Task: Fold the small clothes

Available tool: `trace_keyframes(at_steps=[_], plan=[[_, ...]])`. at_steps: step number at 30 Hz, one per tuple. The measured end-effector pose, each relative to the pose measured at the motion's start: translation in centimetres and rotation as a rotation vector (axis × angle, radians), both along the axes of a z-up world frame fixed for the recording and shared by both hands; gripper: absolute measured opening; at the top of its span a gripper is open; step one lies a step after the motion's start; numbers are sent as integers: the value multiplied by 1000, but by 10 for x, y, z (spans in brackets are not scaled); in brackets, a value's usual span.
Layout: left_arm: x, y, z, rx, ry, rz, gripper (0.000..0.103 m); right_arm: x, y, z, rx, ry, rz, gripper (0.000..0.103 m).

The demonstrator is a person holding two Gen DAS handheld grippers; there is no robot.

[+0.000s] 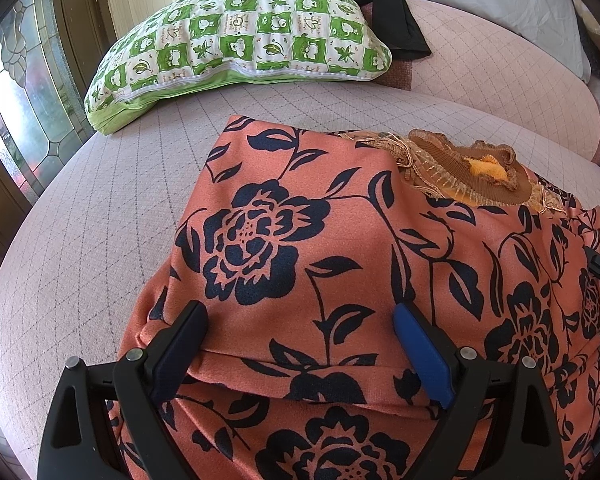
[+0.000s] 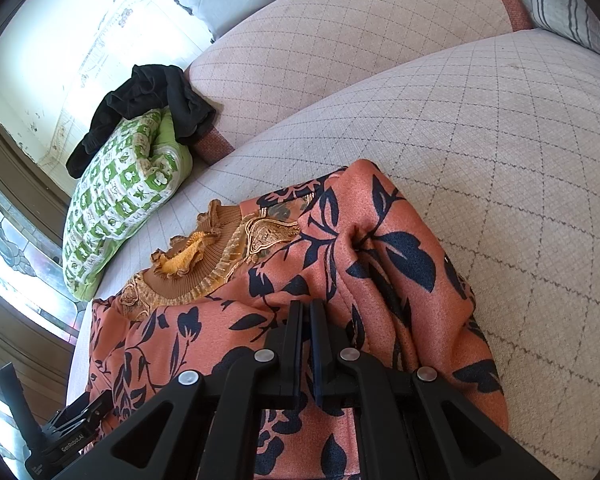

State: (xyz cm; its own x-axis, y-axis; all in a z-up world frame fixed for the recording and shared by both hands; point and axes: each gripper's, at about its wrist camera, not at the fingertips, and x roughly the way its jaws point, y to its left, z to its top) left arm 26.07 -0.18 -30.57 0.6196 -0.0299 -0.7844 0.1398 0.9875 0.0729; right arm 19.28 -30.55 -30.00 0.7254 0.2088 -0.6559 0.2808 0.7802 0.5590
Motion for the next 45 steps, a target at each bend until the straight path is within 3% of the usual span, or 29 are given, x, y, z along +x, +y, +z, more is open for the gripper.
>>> trace_keyframes(at_steps=[45], plan=[[6, -1, -8, -10, 12, 1, 103, -1, -3, -6, 47, -27, -15, 4]])
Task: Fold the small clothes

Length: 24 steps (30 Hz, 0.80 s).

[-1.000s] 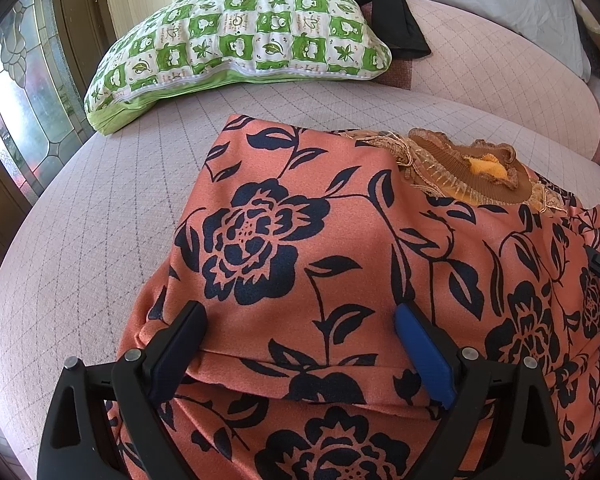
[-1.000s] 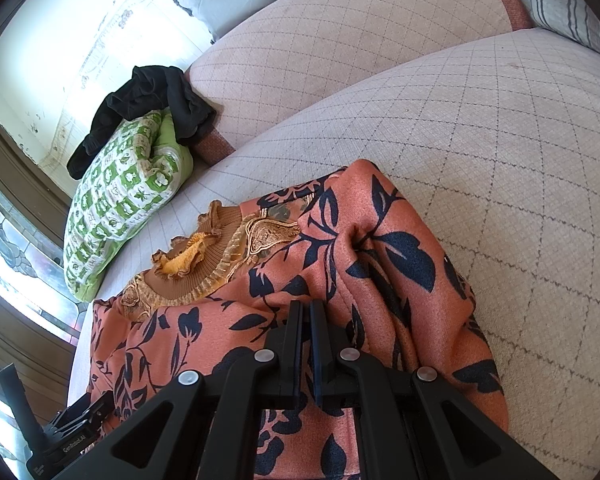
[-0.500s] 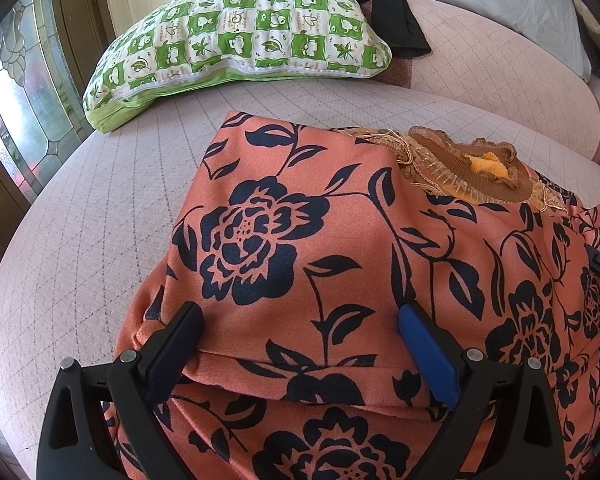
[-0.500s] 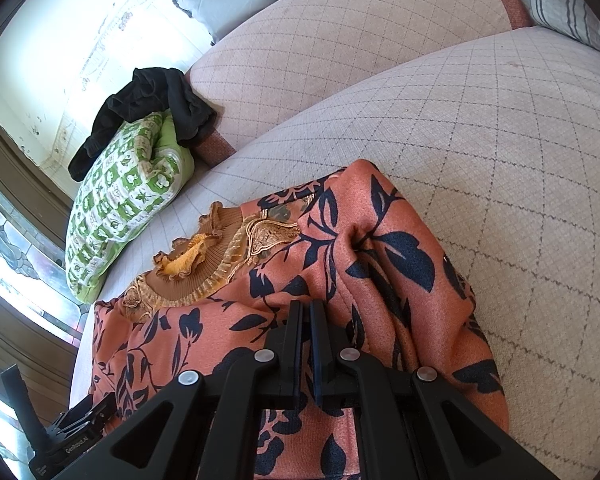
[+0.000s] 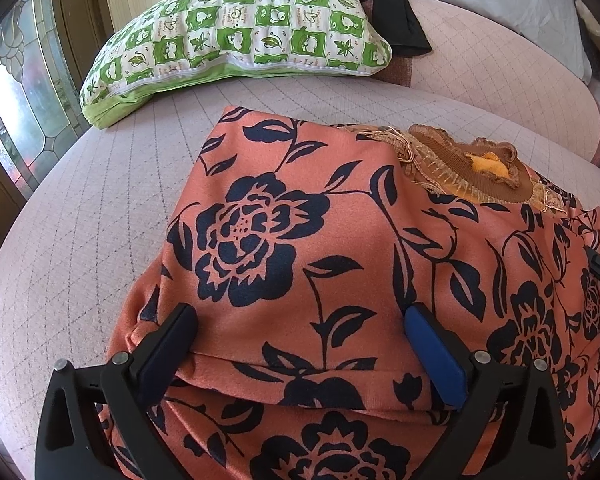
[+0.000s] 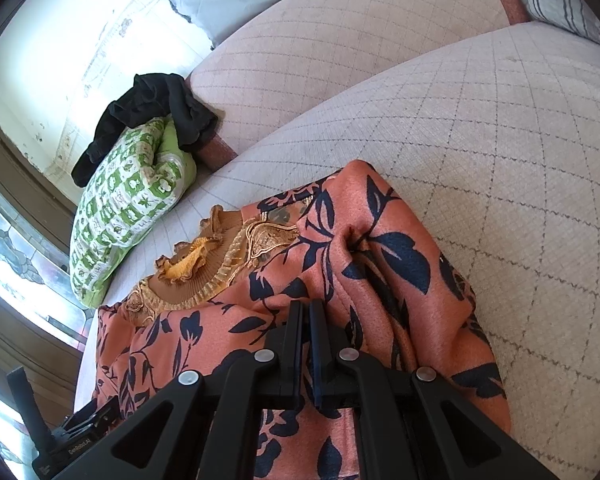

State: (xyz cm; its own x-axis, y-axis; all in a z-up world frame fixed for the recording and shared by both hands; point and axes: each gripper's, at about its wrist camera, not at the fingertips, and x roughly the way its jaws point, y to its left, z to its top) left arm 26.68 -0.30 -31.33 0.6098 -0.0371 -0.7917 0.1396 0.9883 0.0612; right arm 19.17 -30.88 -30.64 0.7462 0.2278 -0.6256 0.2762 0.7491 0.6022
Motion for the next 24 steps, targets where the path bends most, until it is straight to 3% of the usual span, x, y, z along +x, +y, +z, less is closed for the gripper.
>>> trace_keyframes(at_steps=[12, 17, 20, 22, 24], plan=[[3, 3, 1, -15, 2, -5, 103, 2, 3, 2, -19, 18, -6, 4], [-40, 12, 7, -5, -2, -58, 103, -13, -5, 13, 67, 102, 37, 7], [-56, 17, -1, 10, 89, -78, 103, -42, -11, 13, 123, 153, 60, 7], [-81, 18, 6, 68, 30, -95, 103, -65, -10, 15, 150, 172, 65, 7], [-107, 22, 12, 68, 2, -114, 103, -92, -5, 24, 134, 182, 67, 11]])
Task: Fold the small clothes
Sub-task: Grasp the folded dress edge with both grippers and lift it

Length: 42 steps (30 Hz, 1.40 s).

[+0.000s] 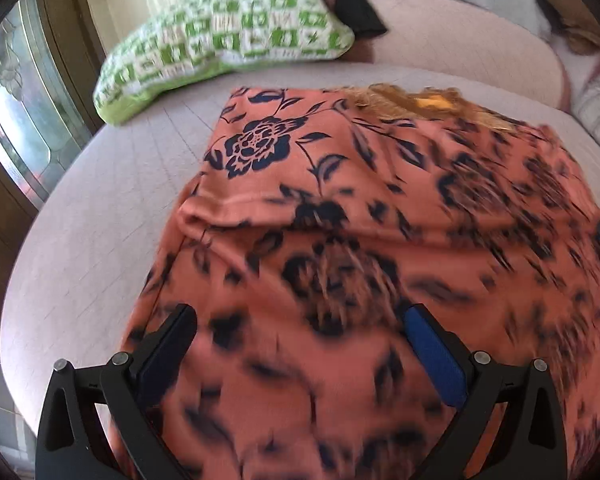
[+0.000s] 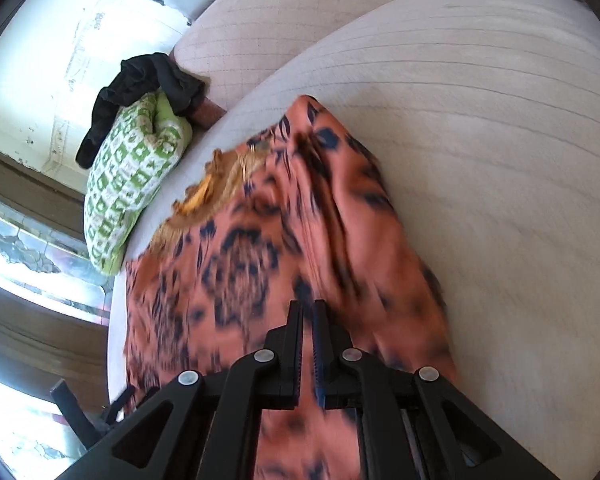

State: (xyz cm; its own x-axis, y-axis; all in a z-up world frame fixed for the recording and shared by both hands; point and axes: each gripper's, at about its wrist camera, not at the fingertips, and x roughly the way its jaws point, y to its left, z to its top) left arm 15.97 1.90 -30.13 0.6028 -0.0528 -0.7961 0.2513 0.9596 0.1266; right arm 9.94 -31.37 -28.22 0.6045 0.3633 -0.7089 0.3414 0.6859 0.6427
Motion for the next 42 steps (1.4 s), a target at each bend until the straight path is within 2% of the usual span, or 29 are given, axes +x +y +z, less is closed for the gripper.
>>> trace_keyframes(at_steps=[1, 2, 4, 5, 7, 9, 12, 14, 17, 20, 23, 26, 28, 30, 32, 34, 37, 42], plan=[[-15, 5, 1, -22, 11, -1, 103, -12, 4, 4, -11, 5, 15, 25], [-26, 9, 1, -44, 34, 0, 103, -23, 8, 5, -11, 9, 28, 55], [-51, 17, -6, -88, 112, -5, 103, -45, 19, 7, 6, 4, 56, 92], [-60, 18, -8, -70, 124, -3, 103, -57, 29, 9, -12, -7, 72, 92], [-83, 16, -9, -8, 107, -26, 103, -70, 57, 15, -152, 16, 140, 92], [-97, 21, -9, -5, 139, -42, 103, -78, 83, 18, -273, 42, 211, 92], [-109, 35, -10, -12, 190, -19, 103, -92, 110, 16, -375, 74, 270, 91], [-116, 51, 5, -25, 155, 8, 103, -100, 121, 18, -401, 93, 308, 91], [-115, 80, 29, -26, 99, 54, 103, -114, 112, 25, -303, 88, 328, 91], [-107, 118, 49, -42, 97, 111, 103, -132, 86, 30, -217, 96, 258, 91], [-94, 152, 51, -86, 150, 185, 103, -150, 58, 33, -153, 97, 197, 92], [-96, 169, 42, -152, 219, 248, 103, -166, 42, 33, -125, 117, 160, 92], [-101, 174, 31, -197, 273, 253, 103, -175, 38, 25, -114, 154, 152, 92], [-104, 174, 24, -208, 288, 251, 99, -180, 39, 16, -100, 186, 150, 92], [-108, 169, 21, -196, 293, 237, 83, -184, 36, 8, -82, 211, 154, 92], [-108, 162, 19, -177, 304, 204, 72, -186, 37, 0, -51, 233, 164, 92], [-101, 157, 15, -158, 303, 190, 70, -187, 41, -9, -2, 253, 178, 92], [-92, 155, -1, -168, 368, 188, 70, -192, 47, -29, 34, 297, 185, 92]])
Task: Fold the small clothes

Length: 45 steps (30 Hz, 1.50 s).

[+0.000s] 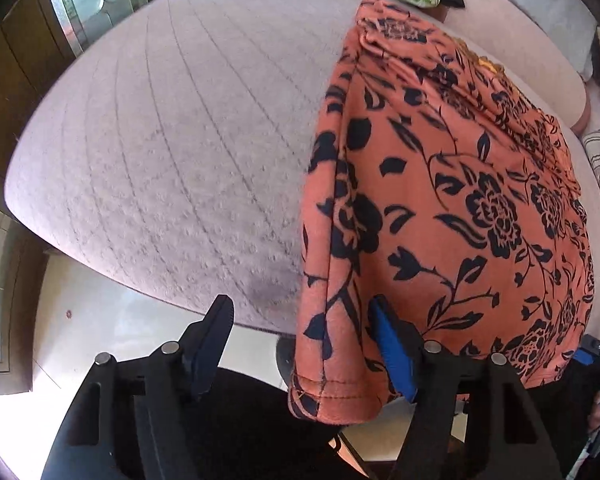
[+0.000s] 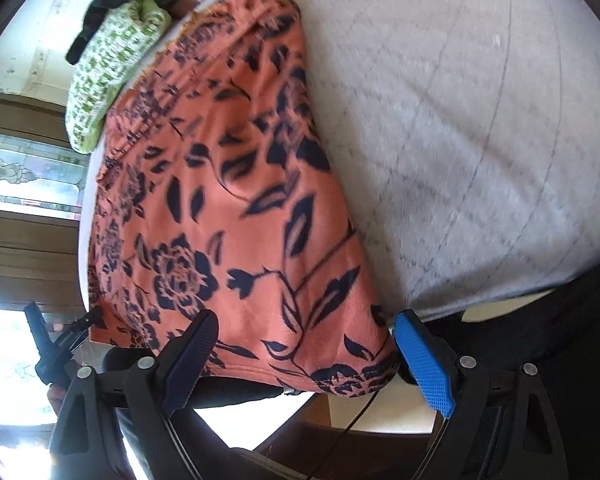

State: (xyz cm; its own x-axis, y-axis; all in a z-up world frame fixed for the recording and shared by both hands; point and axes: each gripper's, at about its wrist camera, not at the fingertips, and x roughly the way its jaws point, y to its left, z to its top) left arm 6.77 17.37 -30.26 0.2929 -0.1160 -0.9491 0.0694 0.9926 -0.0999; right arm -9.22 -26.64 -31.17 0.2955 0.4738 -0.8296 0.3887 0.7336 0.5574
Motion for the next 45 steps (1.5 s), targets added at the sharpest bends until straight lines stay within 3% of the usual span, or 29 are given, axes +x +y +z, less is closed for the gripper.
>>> trace_keyframes(at_steps=[3, 5, 6, 7, 8, 9, 10, 11, 14, 20, 25, 28, 35, 38, 39, 41, 42, 43, 44, 45], plan=[[-3, -4, -7, 14, 16, -33, 71, -1, 6, -16, 15, 44, 11, 90], [-5, -5, -9, 19, 10, -42, 67, -4, 9, -26, 12, 67, 16, 65], [-4, -6, -11, 13, 9, -44, 60, -5, 10, -29, 44, 60, 18, 59], [-4, -7, -13, 7, 11, -45, 47, -6, 10, -28, 75, 45, 10, 47], [-4, -6, -13, 0, 11, -44, 41, -6, 11, -26, 87, 36, 18, 38], [-5, -5, -11, -13, 4, -46, 34, -5, 13, -22, 75, 30, 37, 36], [-7, -2, -10, -28, -1, -51, 16, -5, 16, -17, 46, 25, 61, 26], [-7, -1, -8, -51, -2, -55, 9, -5, 20, -14, 31, 17, 80, 16], [-9, 7, 2, -81, -13, -46, 8, -5, 28, 5, 26, -35, 131, 14], [3, 13, 35, -234, -53, -47, 7, 5, 19, 43, 178, -190, 125, 14], [43, 6, 75, -308, -101, -74, 7, 34, -5, 77, 260, -318, 60, 14], [81, -5, 99, -320, -141, -90, 7, 70, -28, 98, 258, -394, -4, 14], [215, -49, 143, -324, -228, -79, 8, 183, -92, 117, 201, -521, -246, 14], [272, -76, 134, -341, -238, -63, 17, 236, -110, 107, 165, -521, -370, 16], [288, -84, 120, -295, -222, -32, 21, 247, -113, 99, 145, -518, -401, 17], [302, -88, 95, -206, -206, 57, 46, 267, -117, 80, 89, -485, -417, 36], [303, -86, 83, -198, -211, 92, 47, 273, -118, 69, 69, -452, -413, 42], [300, -82, 74, -212, -220, 117, 47, 279, -119, 58, 35, -405, -411, 69], [297, -80, 68, -225, -225, 136, 47, 281, -121, 56, 4, -387, -409, 82], [291, -75, 62, -236, -232, 163, 47, 281, -125, 58, -36, -407, -415, 82]])
